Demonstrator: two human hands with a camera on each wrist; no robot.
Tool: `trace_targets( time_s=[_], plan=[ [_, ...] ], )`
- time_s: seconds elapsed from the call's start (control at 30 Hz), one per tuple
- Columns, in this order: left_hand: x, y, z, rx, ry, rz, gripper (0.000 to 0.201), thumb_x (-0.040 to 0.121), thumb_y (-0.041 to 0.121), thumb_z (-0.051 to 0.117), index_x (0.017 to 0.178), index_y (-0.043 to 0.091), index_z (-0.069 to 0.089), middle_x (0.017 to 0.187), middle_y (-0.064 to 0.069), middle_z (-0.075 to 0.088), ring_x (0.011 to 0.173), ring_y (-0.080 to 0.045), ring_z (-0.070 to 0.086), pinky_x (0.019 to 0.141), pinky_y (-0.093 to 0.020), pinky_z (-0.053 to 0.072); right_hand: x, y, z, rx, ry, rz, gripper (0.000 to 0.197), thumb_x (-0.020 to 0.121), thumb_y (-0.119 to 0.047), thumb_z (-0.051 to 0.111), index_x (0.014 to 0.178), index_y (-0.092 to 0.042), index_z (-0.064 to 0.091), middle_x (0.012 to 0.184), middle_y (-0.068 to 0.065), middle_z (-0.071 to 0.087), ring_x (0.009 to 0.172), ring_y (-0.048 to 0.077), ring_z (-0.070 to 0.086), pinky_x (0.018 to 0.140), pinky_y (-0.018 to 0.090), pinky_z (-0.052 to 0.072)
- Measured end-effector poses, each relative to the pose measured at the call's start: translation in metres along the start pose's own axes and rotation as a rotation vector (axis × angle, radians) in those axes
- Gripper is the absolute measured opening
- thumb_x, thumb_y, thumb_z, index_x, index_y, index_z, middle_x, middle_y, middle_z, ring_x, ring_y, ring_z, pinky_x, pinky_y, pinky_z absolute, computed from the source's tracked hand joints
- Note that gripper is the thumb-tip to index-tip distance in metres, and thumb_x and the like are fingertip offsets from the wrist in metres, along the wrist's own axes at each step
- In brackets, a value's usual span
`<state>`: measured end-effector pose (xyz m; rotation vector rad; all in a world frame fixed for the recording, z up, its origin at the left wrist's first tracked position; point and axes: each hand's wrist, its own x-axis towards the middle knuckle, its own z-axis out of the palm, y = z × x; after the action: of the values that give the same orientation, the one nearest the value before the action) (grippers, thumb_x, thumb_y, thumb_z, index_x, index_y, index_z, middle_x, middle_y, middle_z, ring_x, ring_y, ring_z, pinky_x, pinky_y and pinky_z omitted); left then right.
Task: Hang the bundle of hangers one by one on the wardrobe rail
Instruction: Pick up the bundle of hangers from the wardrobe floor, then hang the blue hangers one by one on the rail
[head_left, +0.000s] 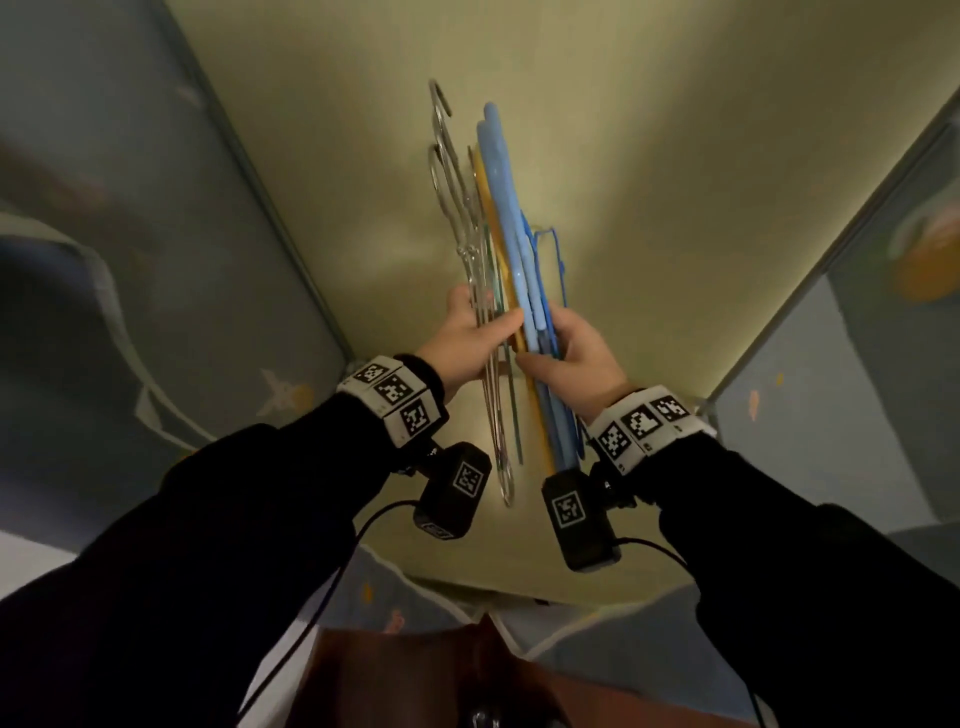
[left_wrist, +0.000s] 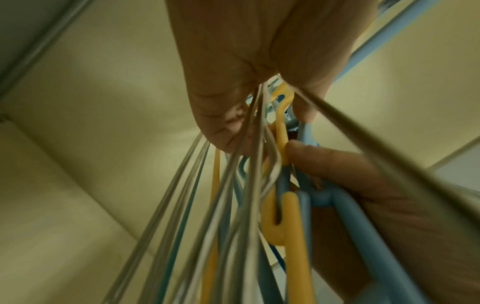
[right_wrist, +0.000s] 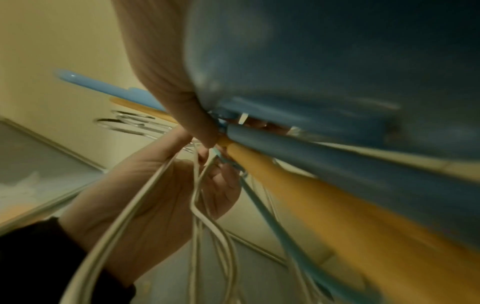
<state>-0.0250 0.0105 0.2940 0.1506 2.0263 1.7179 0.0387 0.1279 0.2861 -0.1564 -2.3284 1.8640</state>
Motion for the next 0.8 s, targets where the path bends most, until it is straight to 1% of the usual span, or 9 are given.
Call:
trace_targets(
  time_s=[0.07, 0.13, 0.2, 0.27, 0.33, 0.43, 0.53, 0.63, 0.8],
  plan=[
    [-0.003, 0.012, -0.003, 0.024, 0.021, 0.006, 0.043, 0.087, 0.034, 0.06, 0.119, 0.02, 0.035, 0.111, -0.007, 0.056, 0.092, -0.019, 0.06, 0.081, -0.041, 0.056, 0.001, -0.015, -0.003, -0.027, -0.007, -0.028, 0.045, 0.079, 0.009, 0.058, 0.121, -0.007, 0.053, 0.098, 0.009, 0.056, 0.075, 0.009, 0.054, 0.069, 0.014, 0.046],
    [-0.008, 0.025, -0.003, 0.044, 0.034, 0.031, 0.045, 0.085, 0.038, 0.062, 0.117, 0.02, 0.037, 0.107, -0.006, 0.059, 0.086, -0.016, 0.06, 0.071, -0.032, 0.057, 0.004, -0.029, -0.008, -0.048, -0.02, -0.048, 0.044, 0.08, 0.006, 0.059, 0.123, -0.005, 0.052, 0.1, 0.009, 0.055, 0.075, 0.006, 0.054, 0.065, 0.007, 0.046],
    [-0.013, 0.041, 0.001, 0.102, 0.03, 0.077, 0.05, 0.084, 0.04, 0.062, 0.12, 0.016, 0.036, 0.098, 0.001, 0.058, 0.082, -0.01, 0.059, 0.062, -0.022, 0.052, 0.008, -0.042, -0.015, -0.1, -0.031, -0.07, 0.043, 0.081, 0.001, 0.061, 0.123, -0.005, 0.053, 0.107, 0.009, 0.057, 0.084, 0.009, 0.056, 0.066, 0.002, 0.044],
    [-0.016, 0.058, 0.007, 0.115, 0.014, 0.083, 0.068, 0.079, 0.044, 0.066, 0.128, 0.01, 0.033, 0.113, -0.005, 0.059, 0.098, -0.017, 0.061, 0.079, -0.033, 0.056, 0.012, -0.053, -0.024, -0.195, -0.038, -0.104, 0.038, 0.08, -0.005, 0.063, 0.118, -0.007, 0.056, 0.115, 0.014, 0.058, 0.1, 0.018, 0.055, 0.075, 0.011, 0.041],
    [-0.019, 0.072, 0.011, 0.083, -0.019, 0.078, 0.087, 0.068, 0.043, 0.073, 0.133, 0.01, 0.027, 0.126, -0.014, 0.057, 0.11, -0.027, 0.061, 0.091, -0.047, 0.054, 0.011, -0.061, -0.031, -0.315, -0.045, -0.136, 0.034, 0.08, -0.008, 0.063, 0.114, -0.008, 0.058, 0.112, 0.014, 0.055, 0.101, 0.018, 0.049, 0.075, 0.016, 0.036],
    [-0.02, 0.086, 0.013, -0.042, -0.093, 0.035, 0.091, 0.075, 0.023, 0.074, 0.143, 0.01, 0.015, 0.132, -0.018, 0.053, 0.106, -0.03, 0.064, 0.076, -0.042, 0.06, 0.006, -0.07, -0.039, -0.431, -0.042, -0.162, 0.038, 0.082, -0.008, 0.063, 0.119, -0.004, 0.055, 0.117, 0.018, 0.05, 0.101, 0.014, 0.042, 0.076, 0.011, 0.031],
    [-0.019, 0.09, 0.016, -0.112, -0.078, 0.07, 0.079, 0.078, 0.015, 0.073, 0.139, 0.011, 0.024, 0.128, -0.017, 0.056, 0.101, -0.028, 0.065, 0.058, -0.031, 0.06, 0.003, -0.082, -0.045, -0.447, -0.037, -0.188, 0.037, 0.083, -0.011, 0.063, 0.119, -0.005, 0.055, 0.121, 0.016, 0.05, 0.103, 0.013, 0.042, 0.081, 0.009, 0.029],
    [-0.016, 0.093, 0.021, -0.219, -0.062, 0.103, 0.068, 0.077, 0.009, 0.072, 0.134, 0.007, 0.034, 0.124, -0.02, 0.06, 0.097, -0.028, 0.067, 0.052, -0.029, 0.057, 0.004, -0.092, -0.051, -0.444, -0.048, -0.206, 0.038, 0.084, -0.013, 0.063, 0.12, -0.006, 0.055, 0.117, 0.011, 0.052, 0.104, 0.011, 0.043, 0.082, 0.011, 0.029],
    [-0.013, 0.093, 0.023, -0.326, -0.02, 0.115, 0.075, 0.077, 0.0, 0.069, 0.14, 0.003, 0.029, 0.114, -0.02, 0.061, 0.085, -0.025, 0.067, 0.046, -0.027, 0.054, 0.007, -0.094, -0.049, -0.54, -0.088, -0.188, 0.038, 0.085, -0.014, 0.059, 0.12, -0.004, 0.051, 0.107, 0.006, 0.037, 0.101, 0.014, 0.036, 0.073, 0.012, 0.027]
  ],
)
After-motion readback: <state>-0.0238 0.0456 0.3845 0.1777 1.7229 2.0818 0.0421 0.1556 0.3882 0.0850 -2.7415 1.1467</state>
